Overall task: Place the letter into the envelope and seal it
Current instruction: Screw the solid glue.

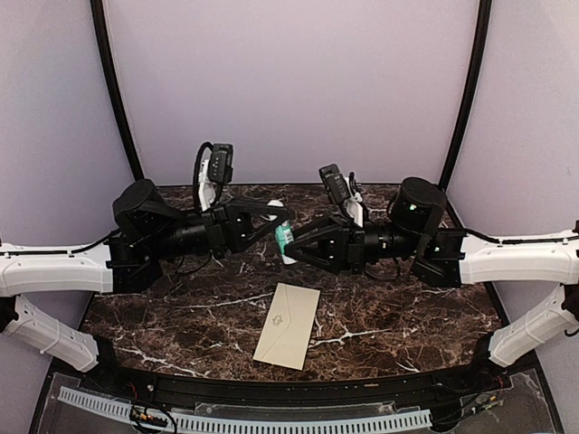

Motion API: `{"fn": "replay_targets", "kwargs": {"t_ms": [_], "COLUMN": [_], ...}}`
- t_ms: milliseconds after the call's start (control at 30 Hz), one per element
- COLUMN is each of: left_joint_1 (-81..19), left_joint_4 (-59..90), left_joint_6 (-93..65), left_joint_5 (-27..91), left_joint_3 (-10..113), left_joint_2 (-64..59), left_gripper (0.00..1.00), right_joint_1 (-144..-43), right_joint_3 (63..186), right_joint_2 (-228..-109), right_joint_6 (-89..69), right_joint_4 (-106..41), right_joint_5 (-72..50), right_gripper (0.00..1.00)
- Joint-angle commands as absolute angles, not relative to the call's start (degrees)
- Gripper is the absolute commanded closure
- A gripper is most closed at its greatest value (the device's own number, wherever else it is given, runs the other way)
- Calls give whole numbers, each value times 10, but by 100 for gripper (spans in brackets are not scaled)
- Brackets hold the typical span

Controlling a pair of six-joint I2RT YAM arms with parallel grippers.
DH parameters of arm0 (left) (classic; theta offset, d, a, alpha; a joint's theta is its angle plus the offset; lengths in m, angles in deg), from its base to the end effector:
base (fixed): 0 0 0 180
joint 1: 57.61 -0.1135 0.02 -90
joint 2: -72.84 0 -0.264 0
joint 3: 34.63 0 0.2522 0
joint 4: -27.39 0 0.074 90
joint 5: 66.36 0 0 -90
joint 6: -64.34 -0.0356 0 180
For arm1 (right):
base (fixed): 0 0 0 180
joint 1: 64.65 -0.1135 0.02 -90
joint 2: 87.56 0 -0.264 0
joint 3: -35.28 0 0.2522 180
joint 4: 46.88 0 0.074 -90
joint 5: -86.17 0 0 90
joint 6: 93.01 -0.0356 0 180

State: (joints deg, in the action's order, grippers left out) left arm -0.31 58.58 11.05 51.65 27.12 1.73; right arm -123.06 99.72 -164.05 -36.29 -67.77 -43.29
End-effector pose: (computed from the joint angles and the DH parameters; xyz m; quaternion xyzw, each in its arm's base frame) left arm 0.1379 -0.2457 0.3615 0.2944 0.4992 -0.6802 0.4488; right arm 0.1406 0.2719 0.3331 -0.3835 0.5419 0.6659 0.3405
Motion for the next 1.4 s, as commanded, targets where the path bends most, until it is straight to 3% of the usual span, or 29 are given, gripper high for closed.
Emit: {"fn": "replay_targets", "kwargs": {"t_ms": [0, 300, 467, 733, 900, 1033, 1200, 1367], "left_joint_1": [0, 0, 0, 0, 0, 0, 0, 0], "left_joint_4": [598, 584, 585, 579, 566, 557, 554, 554], "left_joint_6": [110, 110, 114, 116, 121, 123, 124, 122], "left_joint_5": [485, 484, 485, 490, 492, 503, 509, 511], "left_joint_3": [268, 268, 266, 262, 258, 257, 256, 256], "left_joint_2": [48, 48, 48, 48, 49, 47, 46, 43], "left_gripper": [100, 100, 100, 99, 66, 59, 66, 90], "right_joint_1": [-1235, -1246, -1251, -1252, -1252, -1252, -1252, -1252], "right_joint_3": [977, 993, 1005, 1001, 1001, 1001, 1006, 1019], "right_joint_2": [-1634, -1640, -1649, -1648, -1643, -1640, -1643, -1648], "right_joint_6": [-373, -370, -369, -373, -370, -368, -364, -352], "right_joint_4": [-708, -712, -718, -728, -727, -718, -698, -647], "right_joint_5": [-449, -456, -461, -445, -437, -433, -429, -398], "right_gripper": [58, 59, 78, 87, 89, 89, 90, 90]}}
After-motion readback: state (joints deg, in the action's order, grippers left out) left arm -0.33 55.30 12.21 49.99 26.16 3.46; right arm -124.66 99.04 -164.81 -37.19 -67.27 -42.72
